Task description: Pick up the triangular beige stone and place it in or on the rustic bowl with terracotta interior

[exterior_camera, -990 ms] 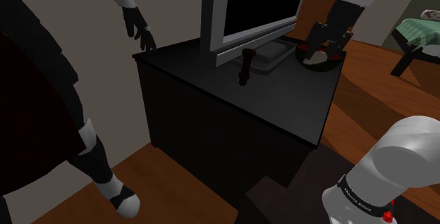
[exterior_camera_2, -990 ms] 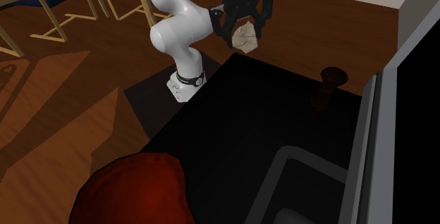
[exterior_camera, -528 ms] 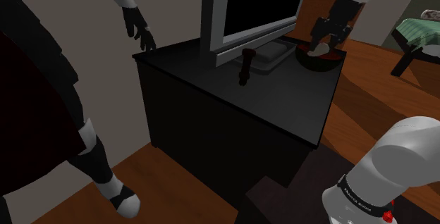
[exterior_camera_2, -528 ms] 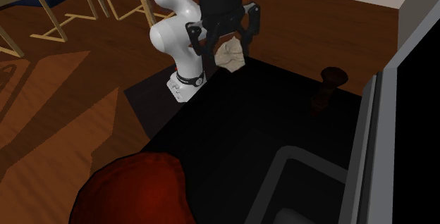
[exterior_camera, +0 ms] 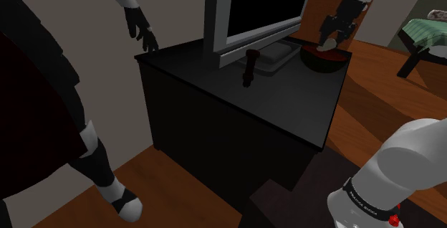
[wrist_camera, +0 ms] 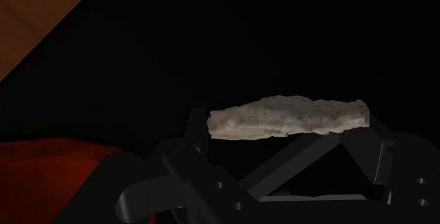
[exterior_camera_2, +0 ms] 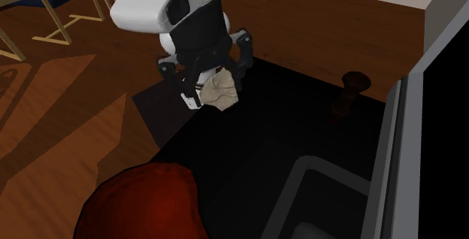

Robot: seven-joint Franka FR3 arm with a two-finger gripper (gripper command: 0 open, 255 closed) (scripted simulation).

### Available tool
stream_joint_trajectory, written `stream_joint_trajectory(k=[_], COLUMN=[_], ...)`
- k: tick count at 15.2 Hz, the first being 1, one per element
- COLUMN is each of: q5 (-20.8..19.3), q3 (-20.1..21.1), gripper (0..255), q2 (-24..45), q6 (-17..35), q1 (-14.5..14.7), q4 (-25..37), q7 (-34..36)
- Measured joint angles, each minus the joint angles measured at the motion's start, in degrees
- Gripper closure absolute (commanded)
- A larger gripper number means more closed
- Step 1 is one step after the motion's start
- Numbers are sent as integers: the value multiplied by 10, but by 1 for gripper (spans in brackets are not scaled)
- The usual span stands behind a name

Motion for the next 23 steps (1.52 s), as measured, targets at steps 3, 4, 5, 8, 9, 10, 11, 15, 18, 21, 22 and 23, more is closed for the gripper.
stream_joint_trajectory(k=[3,4,5,8,9,10,11,15,18,21,22,23], q5=[9,15,21,44,57,69,82,154,190,192,192,191], q3=[-38,-51,-64,-96,-111,-120,-131,-163,-170,-169,-169,-169], gripper=[255,255,255,255,255,255,255,255,255,255,255,255], q2=[59,83,104,162,191,215,239,363,421,424,423,423], q6=[3,-1,-4,-13,-17,-18,-24,-68,-84,-63,-55,-47], q1=[1,2,2,-2,-4,-7,-12,-51,-84,-84,-83,-81], q4=[51,77,99,156,183,203,227,360,415,395,387,378], q7=[-43,-59,-74,-117,-136,-150,-167,-231,-262,-269,-271,-272])
